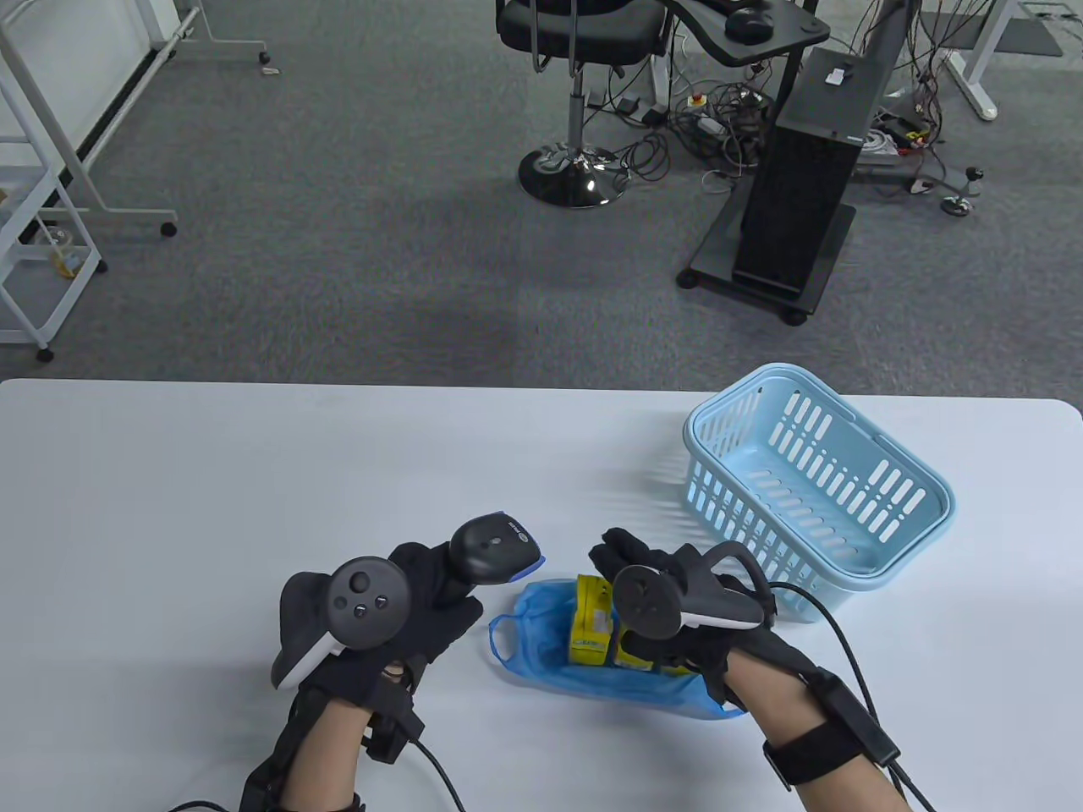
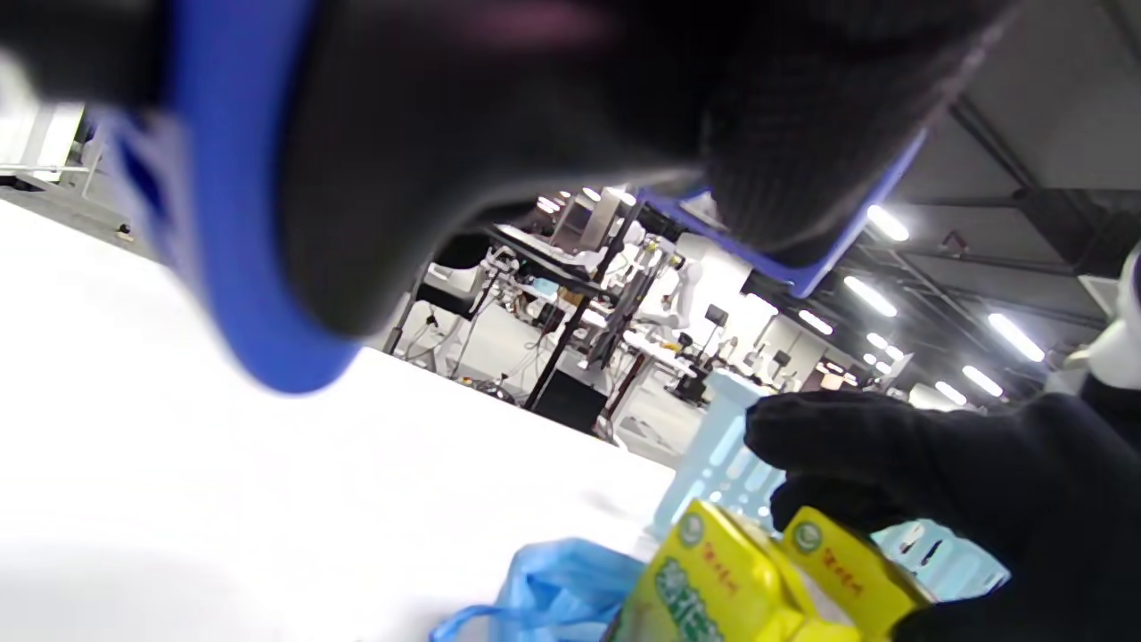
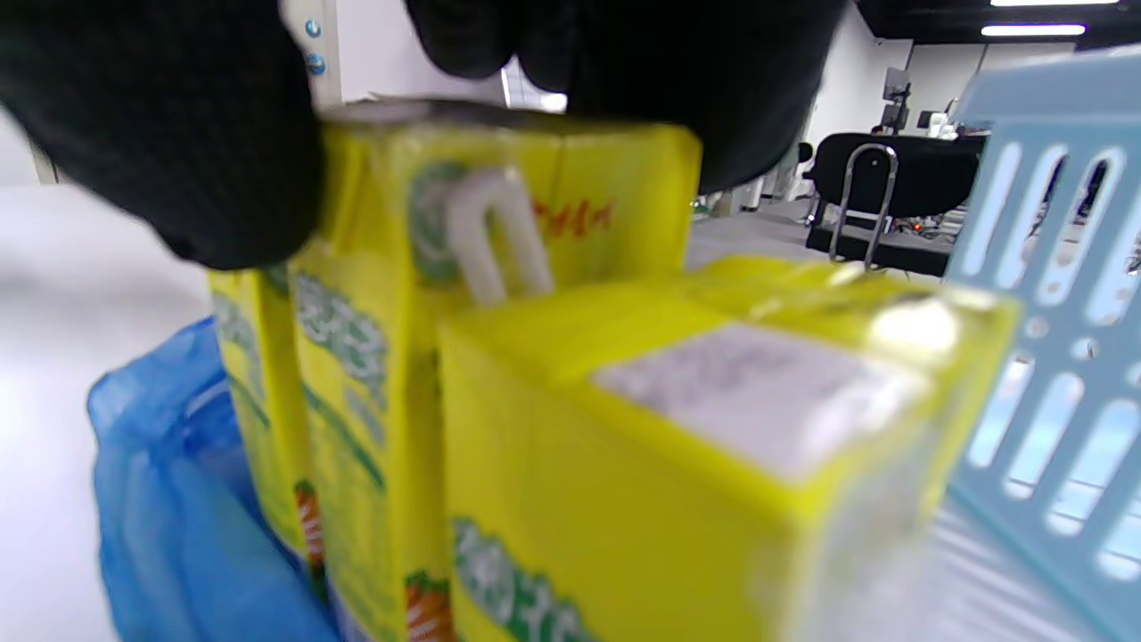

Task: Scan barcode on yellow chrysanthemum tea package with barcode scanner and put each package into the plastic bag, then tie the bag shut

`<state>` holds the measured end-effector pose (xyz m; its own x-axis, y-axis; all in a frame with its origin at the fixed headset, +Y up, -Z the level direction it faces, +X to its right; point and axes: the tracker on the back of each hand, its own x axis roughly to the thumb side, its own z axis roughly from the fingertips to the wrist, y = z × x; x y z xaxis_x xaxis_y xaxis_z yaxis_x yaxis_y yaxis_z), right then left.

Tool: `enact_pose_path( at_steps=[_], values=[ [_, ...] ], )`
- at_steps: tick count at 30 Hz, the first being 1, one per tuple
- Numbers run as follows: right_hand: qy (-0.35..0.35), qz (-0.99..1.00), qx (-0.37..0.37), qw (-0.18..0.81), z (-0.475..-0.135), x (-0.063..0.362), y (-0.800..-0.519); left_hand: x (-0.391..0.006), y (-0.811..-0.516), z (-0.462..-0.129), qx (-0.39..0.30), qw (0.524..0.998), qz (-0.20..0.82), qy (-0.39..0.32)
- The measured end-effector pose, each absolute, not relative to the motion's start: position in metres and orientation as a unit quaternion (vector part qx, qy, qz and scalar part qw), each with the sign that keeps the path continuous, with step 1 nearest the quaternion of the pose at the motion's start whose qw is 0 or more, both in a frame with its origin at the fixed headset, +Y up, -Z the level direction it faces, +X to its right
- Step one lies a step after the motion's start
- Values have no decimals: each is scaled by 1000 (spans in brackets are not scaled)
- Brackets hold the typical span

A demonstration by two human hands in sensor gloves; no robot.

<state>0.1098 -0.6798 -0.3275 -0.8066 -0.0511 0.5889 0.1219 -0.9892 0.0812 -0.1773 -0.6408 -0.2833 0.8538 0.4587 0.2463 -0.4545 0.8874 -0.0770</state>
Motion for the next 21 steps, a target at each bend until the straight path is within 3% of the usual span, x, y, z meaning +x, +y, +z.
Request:
enact_pose_path(
  at_steps=[9,15,21],
  values=[
    [-70,-951,-296,56,-327,110,-688,-179,-656,-289,0,966,234,-109],
    [-23,-969,-246,-14,-307,158,-655,-185,-669,-295,17,975,210,-70],
    [3,-981,-191,-30,-279,209,-653,-205,-704,-303,-8,975,223,1]
  ],
)
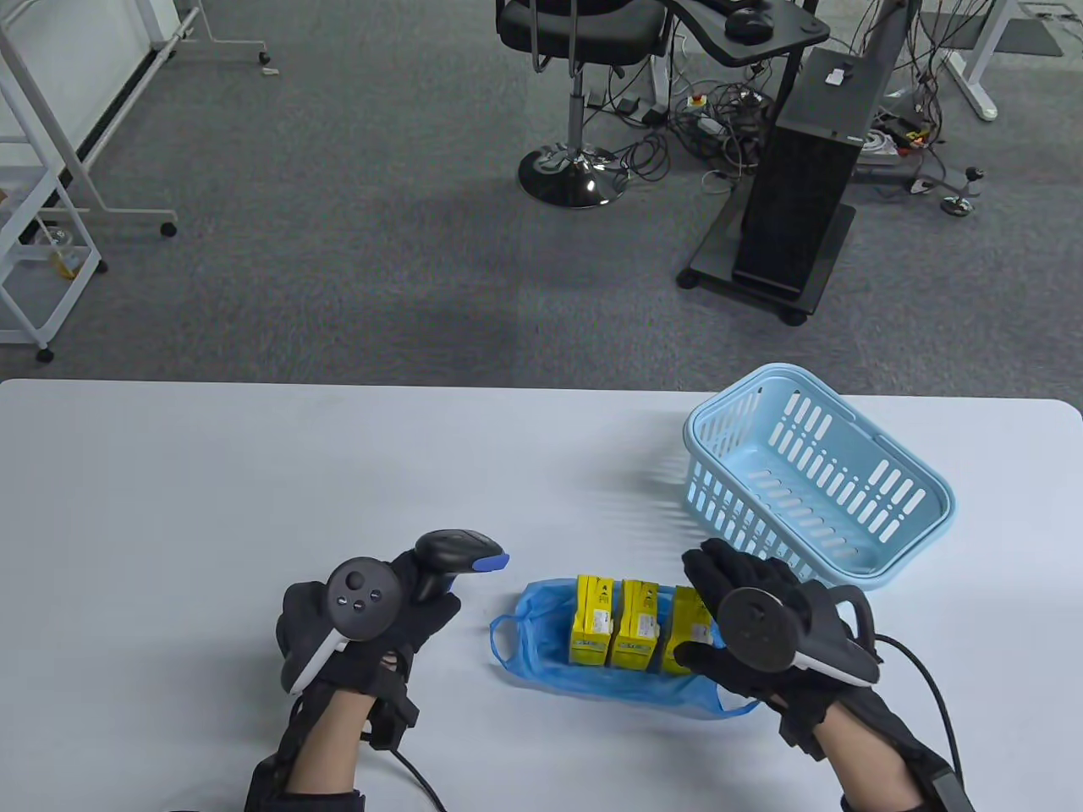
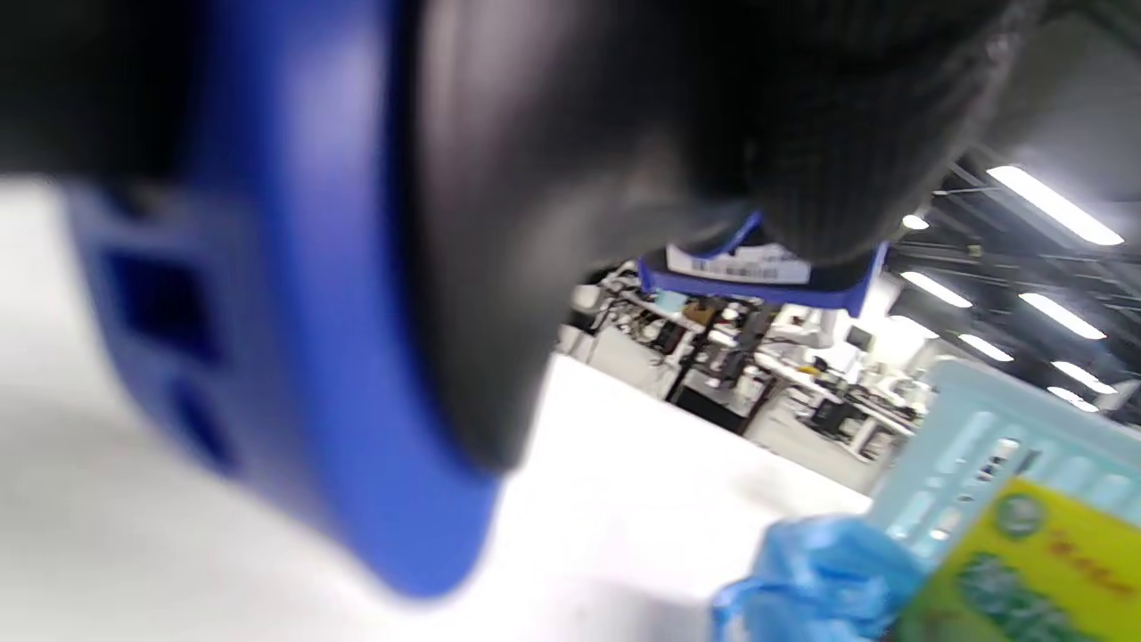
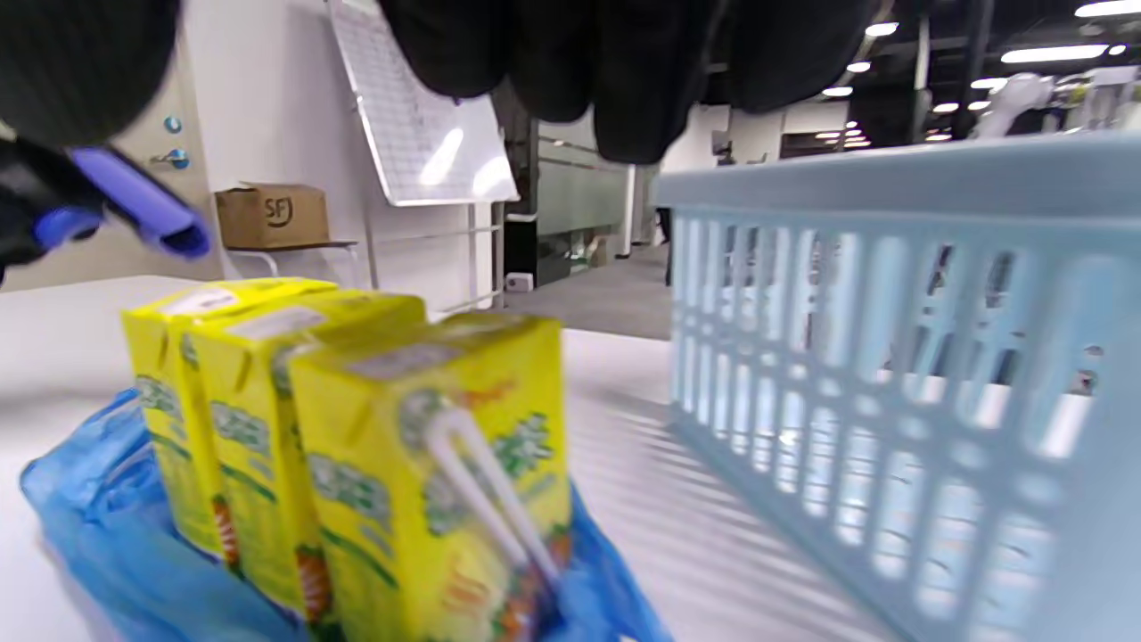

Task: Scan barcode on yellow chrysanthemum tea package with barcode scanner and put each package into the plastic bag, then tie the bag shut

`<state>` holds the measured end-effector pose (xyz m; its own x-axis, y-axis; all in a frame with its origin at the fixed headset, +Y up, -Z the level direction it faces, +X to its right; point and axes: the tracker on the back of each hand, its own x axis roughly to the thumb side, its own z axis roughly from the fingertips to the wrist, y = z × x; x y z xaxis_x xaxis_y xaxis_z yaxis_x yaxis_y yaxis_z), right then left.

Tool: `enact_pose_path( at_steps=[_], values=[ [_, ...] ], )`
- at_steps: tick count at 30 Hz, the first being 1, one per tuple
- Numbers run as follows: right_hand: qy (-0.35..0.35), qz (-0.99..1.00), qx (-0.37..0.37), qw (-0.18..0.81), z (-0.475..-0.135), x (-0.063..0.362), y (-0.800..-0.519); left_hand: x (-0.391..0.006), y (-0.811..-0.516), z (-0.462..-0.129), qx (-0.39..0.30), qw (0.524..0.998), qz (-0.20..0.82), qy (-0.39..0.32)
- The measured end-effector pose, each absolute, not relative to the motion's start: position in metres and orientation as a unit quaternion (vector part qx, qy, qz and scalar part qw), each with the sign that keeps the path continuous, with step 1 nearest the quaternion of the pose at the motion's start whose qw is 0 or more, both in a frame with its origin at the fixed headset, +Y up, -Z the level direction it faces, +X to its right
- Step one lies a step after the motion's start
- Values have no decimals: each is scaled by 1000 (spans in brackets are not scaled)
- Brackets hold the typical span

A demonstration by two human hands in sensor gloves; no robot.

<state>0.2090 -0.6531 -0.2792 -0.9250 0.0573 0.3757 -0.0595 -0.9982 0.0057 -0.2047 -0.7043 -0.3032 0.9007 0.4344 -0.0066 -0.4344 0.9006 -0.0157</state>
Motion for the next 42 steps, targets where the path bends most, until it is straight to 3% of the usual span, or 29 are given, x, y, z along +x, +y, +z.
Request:
enact_pose_path(
  at_steps=[7,14,26,30,36,42],
  values=[
    [7,987,146,71,-265,241,-682,-217,-733,-303,-22,982,169,85],
    [5,992,120,46,-261,252,-696,-231,-760,-304,-74,955,265,110],
    [41,995,95,9,-265,259,-715,-227,-775,-306,-121,952,260,107],
    [46,994,95,6,-265,258,-717,-226,-773,-302,-79,979,146,118],
    [59,994,97,2,-266,255,-722,-223,-767,-300,-76,988,49,126],
    [79,993,88,7,-268,256,-726,-208,-750,-296,-70,992,26,101]
  ],
)
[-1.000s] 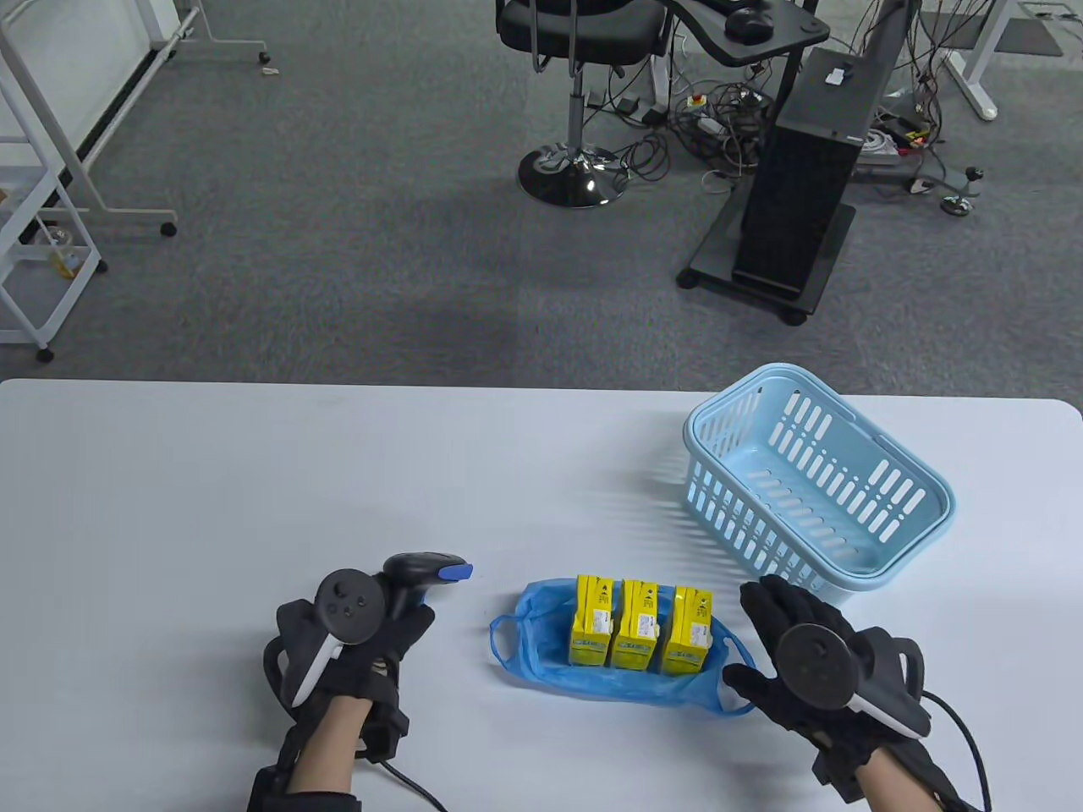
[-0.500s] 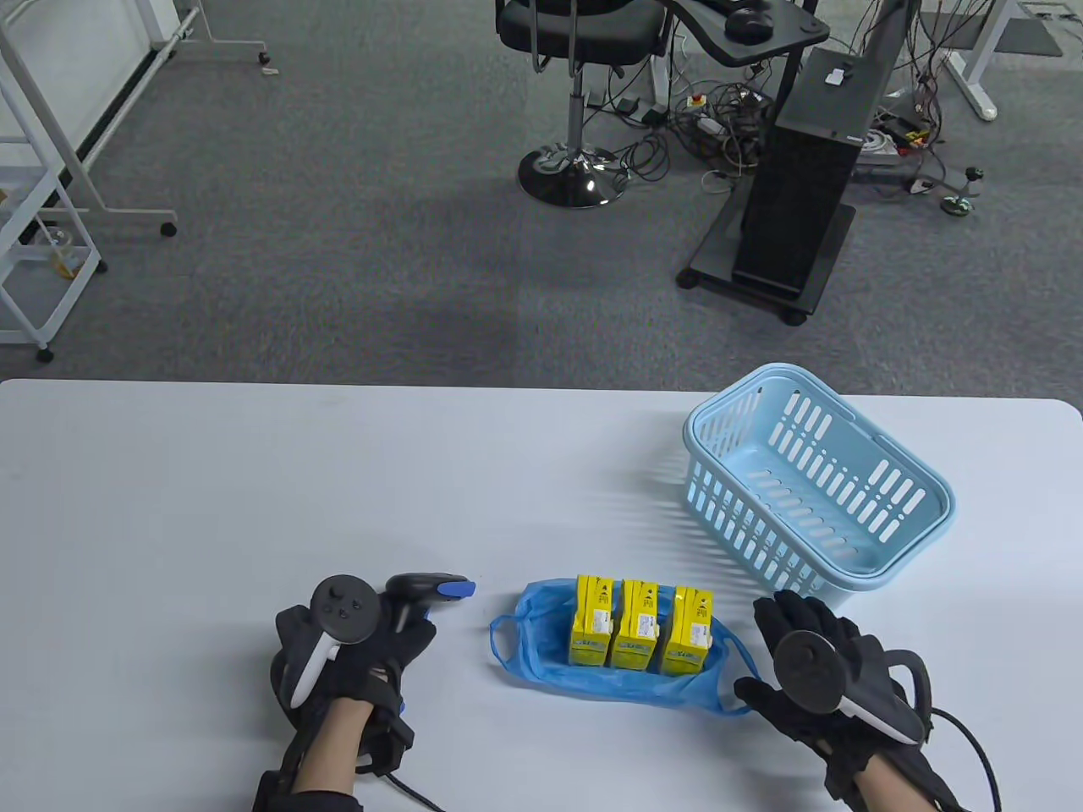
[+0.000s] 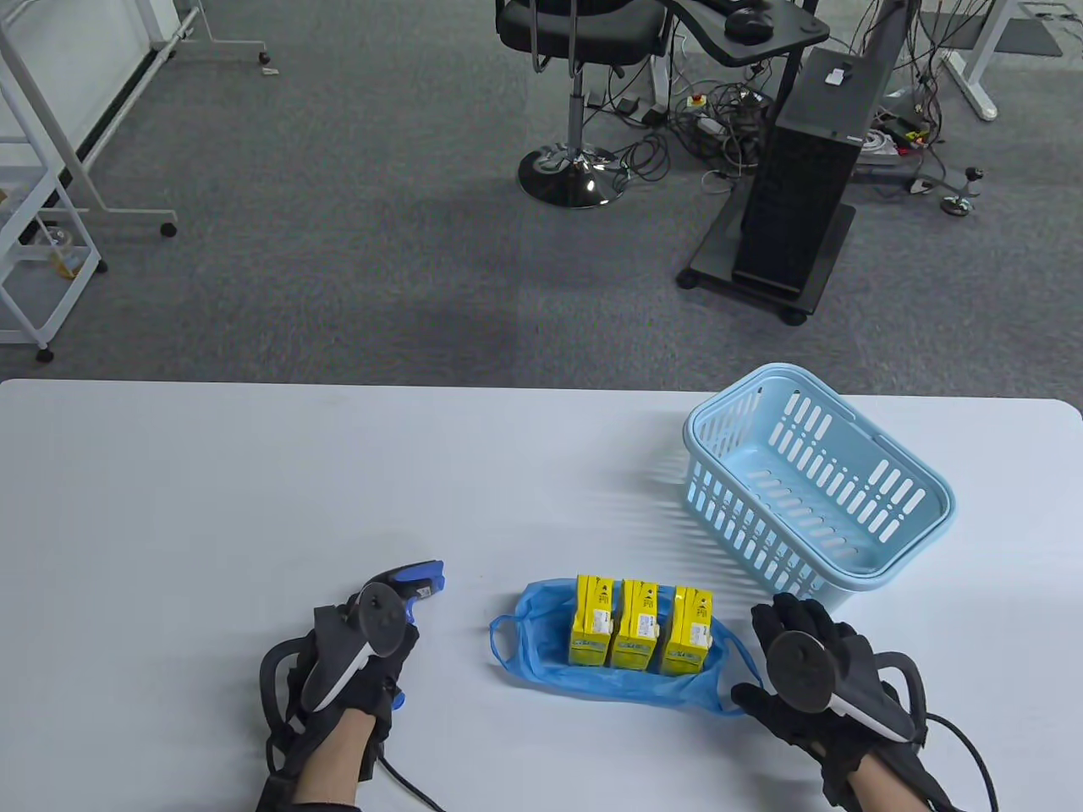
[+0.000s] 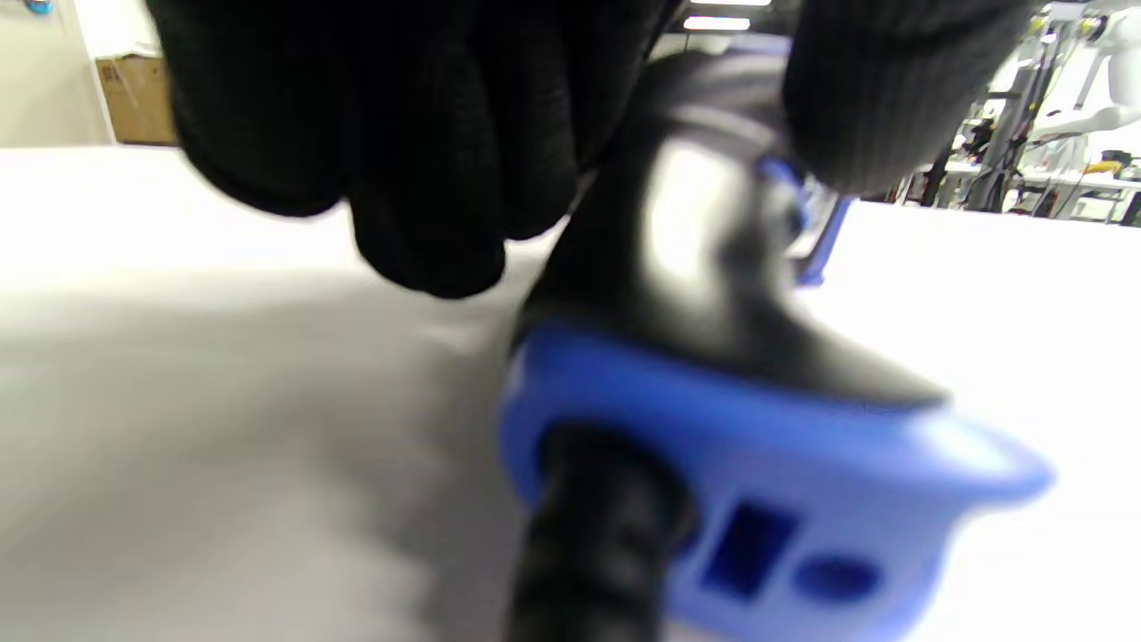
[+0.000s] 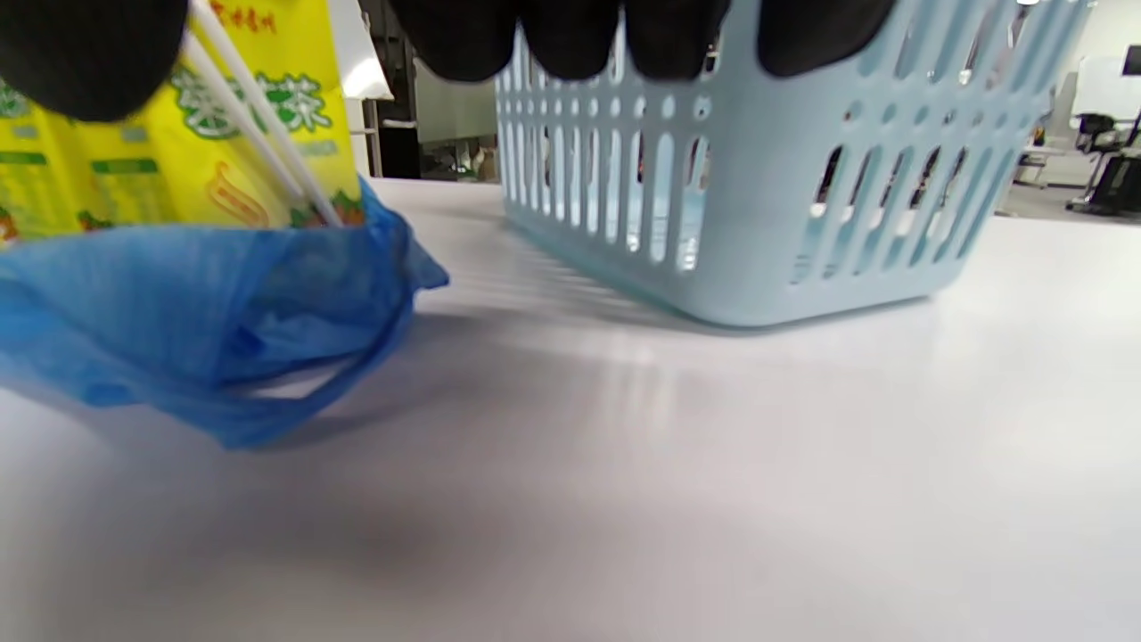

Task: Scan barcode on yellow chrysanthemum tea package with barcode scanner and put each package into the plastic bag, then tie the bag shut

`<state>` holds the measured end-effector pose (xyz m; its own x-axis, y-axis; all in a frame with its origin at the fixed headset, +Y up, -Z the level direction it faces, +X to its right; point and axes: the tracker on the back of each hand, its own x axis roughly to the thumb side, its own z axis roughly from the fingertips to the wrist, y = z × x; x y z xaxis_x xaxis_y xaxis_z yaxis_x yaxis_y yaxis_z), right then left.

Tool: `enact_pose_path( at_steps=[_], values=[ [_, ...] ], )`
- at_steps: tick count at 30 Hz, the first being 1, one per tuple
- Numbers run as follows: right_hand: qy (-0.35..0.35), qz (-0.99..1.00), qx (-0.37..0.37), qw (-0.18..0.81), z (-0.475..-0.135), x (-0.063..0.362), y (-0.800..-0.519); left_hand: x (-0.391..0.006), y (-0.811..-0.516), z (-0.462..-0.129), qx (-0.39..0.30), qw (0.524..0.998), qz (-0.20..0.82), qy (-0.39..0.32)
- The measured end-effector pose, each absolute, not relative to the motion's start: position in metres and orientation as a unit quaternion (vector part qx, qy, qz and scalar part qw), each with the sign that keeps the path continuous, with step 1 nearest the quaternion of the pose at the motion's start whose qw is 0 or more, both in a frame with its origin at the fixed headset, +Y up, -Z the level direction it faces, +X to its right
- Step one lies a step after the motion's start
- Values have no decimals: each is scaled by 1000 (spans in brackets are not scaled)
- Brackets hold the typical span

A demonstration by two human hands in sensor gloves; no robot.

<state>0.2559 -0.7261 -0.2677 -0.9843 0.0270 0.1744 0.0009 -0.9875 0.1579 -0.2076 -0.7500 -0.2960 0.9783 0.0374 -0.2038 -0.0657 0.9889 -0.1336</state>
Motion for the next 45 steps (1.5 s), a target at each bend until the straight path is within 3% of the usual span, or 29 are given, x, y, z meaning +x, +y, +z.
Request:
enact_pose_path(
  at_steps=[6,10,14,16,18,23,26,31,38,45],
  values=[
    [106,988,91,59,-269,247,-719,-182,-700,-288,10,998,-3,65],
    [96,988,98,70,-266,243,-715,-155,-671,-276,22,999,30,-16],
    [95,989,98,59,-266,242,-715,-115,-646,-265,-13,988,77,-135],
    [99,988,96,63,-267,244,-717,-103,-641,-266,19,986,59,-153],
    [98,989,93,56,-268,246,-718,-97,-646,-272,29,987,45,-154],
    [96,993,71,17,-270,251,-725,-96,-680,-292,-48,987,68,-138],
    [121,991,61,2,-273,252,-734,-99,-705,-302,-111,982,68,-139],
    [175,984,36,-27,-283,251,-751,-109,-738,-319,-155,979,50,-126],
    [197,979,16,-47,-292,250,-771,-123,-772,-330,-230,962,129,-78],
    [145,989,9,-40,-299,243,-774,-107,-772,-327,-196,974,88,-72]
  ],
)
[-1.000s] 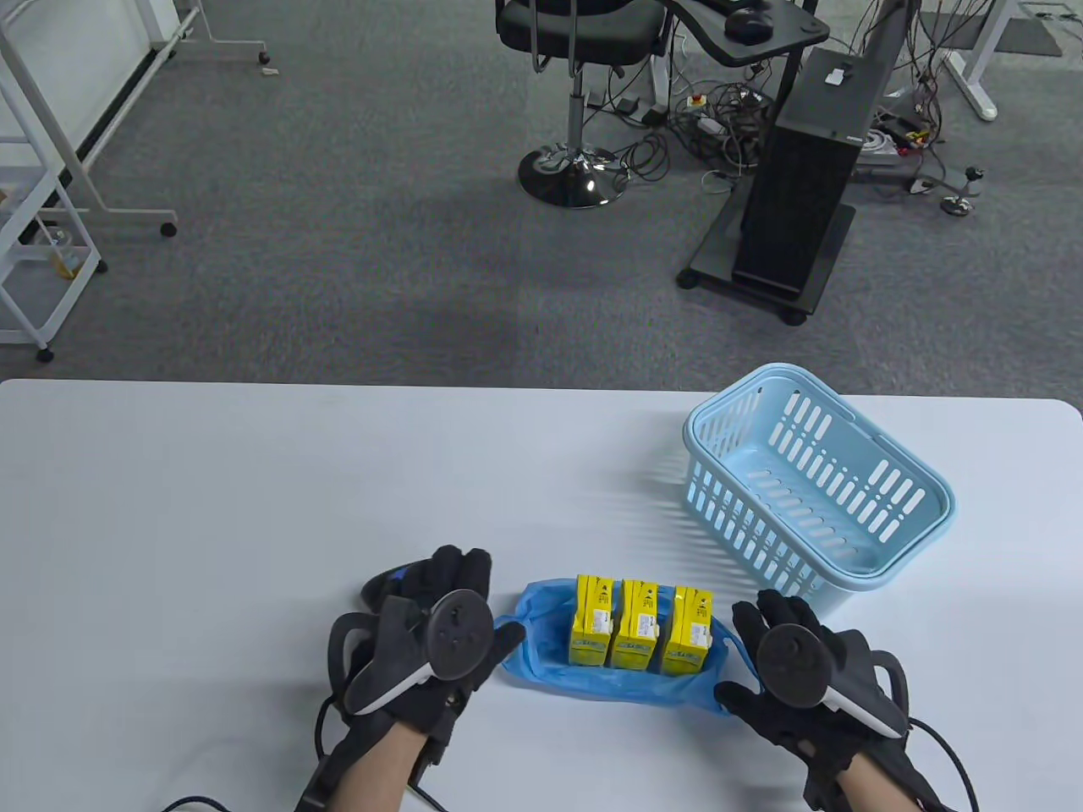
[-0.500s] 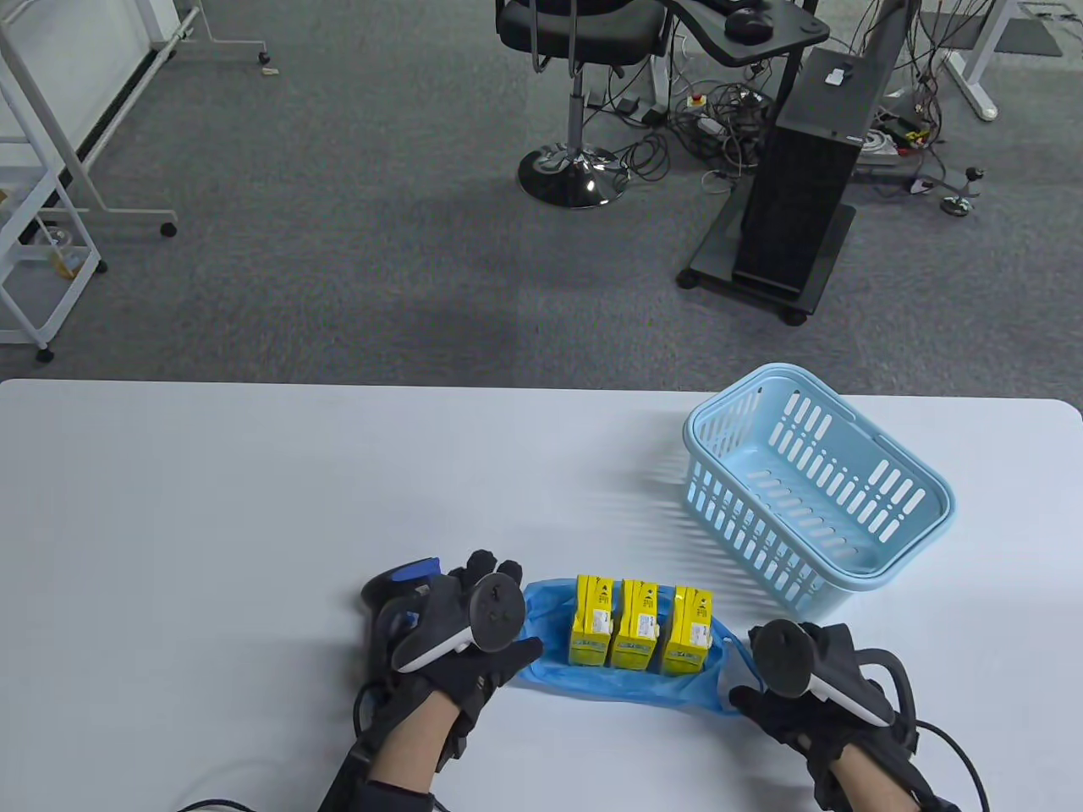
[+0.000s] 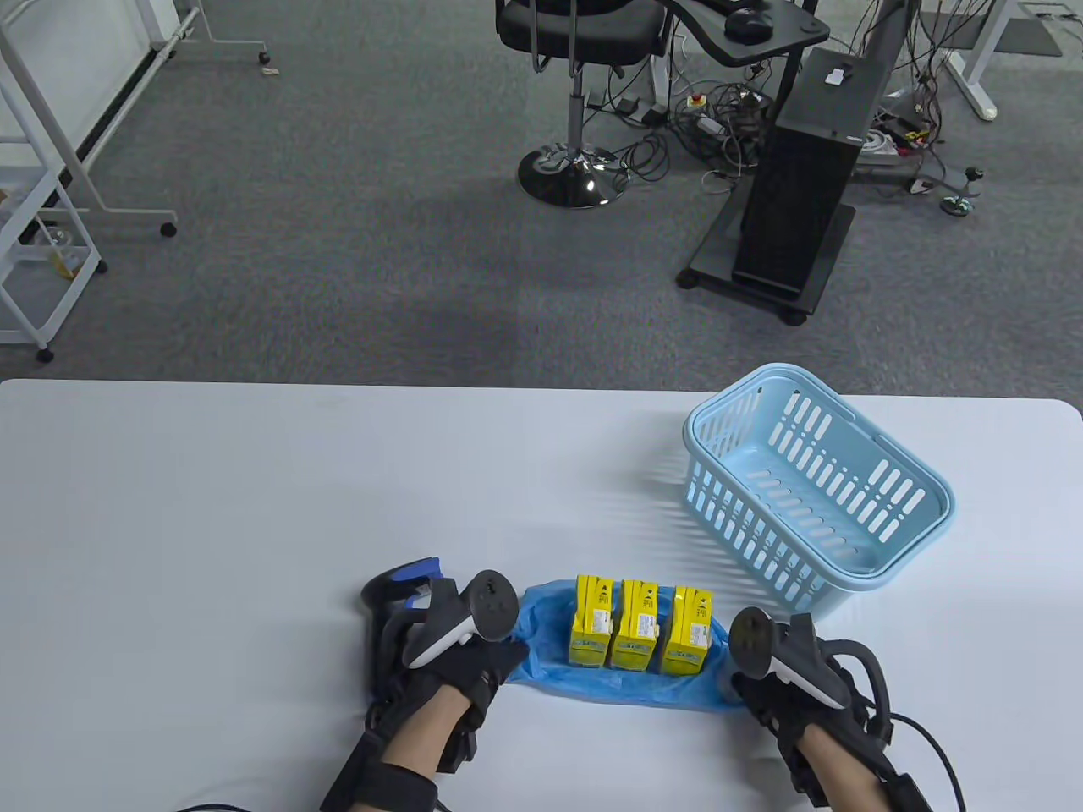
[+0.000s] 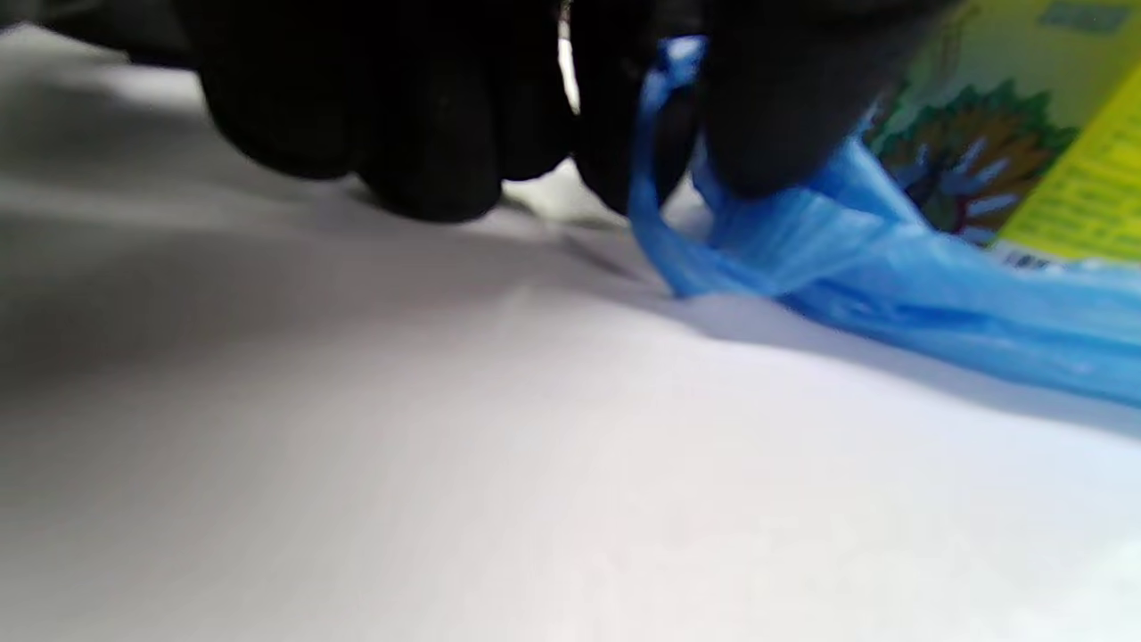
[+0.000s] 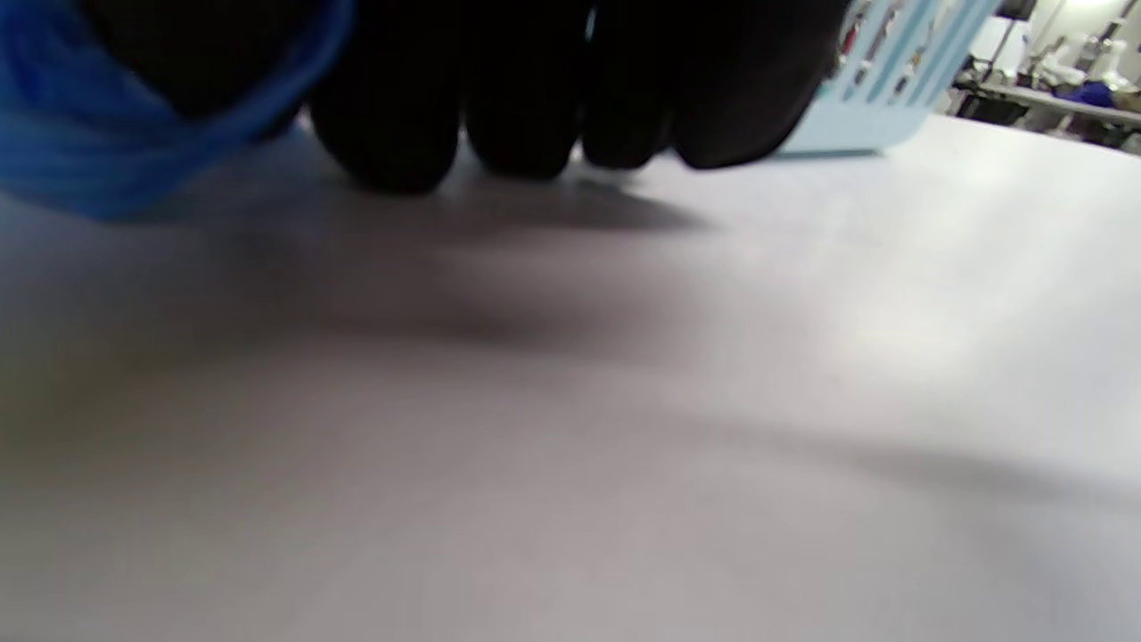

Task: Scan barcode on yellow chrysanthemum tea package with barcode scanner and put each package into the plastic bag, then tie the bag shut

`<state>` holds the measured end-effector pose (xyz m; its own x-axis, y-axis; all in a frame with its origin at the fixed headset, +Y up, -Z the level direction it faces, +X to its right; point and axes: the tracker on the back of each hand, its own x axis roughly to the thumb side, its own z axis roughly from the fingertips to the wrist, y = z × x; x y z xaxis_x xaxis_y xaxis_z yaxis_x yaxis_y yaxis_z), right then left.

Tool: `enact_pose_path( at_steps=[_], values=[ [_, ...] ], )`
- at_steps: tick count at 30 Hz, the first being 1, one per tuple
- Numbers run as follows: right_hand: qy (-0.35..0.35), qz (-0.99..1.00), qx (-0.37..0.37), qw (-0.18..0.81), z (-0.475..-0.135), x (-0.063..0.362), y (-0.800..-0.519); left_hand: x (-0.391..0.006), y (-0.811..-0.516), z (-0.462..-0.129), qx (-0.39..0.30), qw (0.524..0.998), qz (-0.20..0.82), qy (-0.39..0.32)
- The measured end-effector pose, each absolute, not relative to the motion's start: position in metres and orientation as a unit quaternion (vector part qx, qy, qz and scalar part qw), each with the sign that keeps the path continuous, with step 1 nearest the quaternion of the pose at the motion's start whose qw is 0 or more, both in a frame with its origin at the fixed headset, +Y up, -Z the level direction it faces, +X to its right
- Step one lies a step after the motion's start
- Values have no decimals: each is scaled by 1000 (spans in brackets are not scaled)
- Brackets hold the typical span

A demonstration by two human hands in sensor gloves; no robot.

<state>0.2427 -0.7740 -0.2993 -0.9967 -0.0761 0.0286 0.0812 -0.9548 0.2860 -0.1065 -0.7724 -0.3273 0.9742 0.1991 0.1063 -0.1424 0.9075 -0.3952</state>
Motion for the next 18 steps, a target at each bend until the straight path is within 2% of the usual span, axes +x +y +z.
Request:
enact_pose_path(
  at_steps=[2,5,8,13,18],
  values=[
    [-142,-990,-9,19,-297,245,-766,-112,-764,-327,-187,973,124,-61],
    [-99,-994,-11,-38,-293,249,-740,-124,-740,-326,-167,957,228,-63],
    [-35,-989,-32,-143,-283,248,-695,-133,-704,-322,-121,940,308,-80],
    [40,-981,-56,-179,-278,250,-647,-133,-652,-305,-30,896,426,-120],
    [42,-967,-78,-239,-292,247,-608,-108,-609,-281,52,887,431,-156]
  ],
)
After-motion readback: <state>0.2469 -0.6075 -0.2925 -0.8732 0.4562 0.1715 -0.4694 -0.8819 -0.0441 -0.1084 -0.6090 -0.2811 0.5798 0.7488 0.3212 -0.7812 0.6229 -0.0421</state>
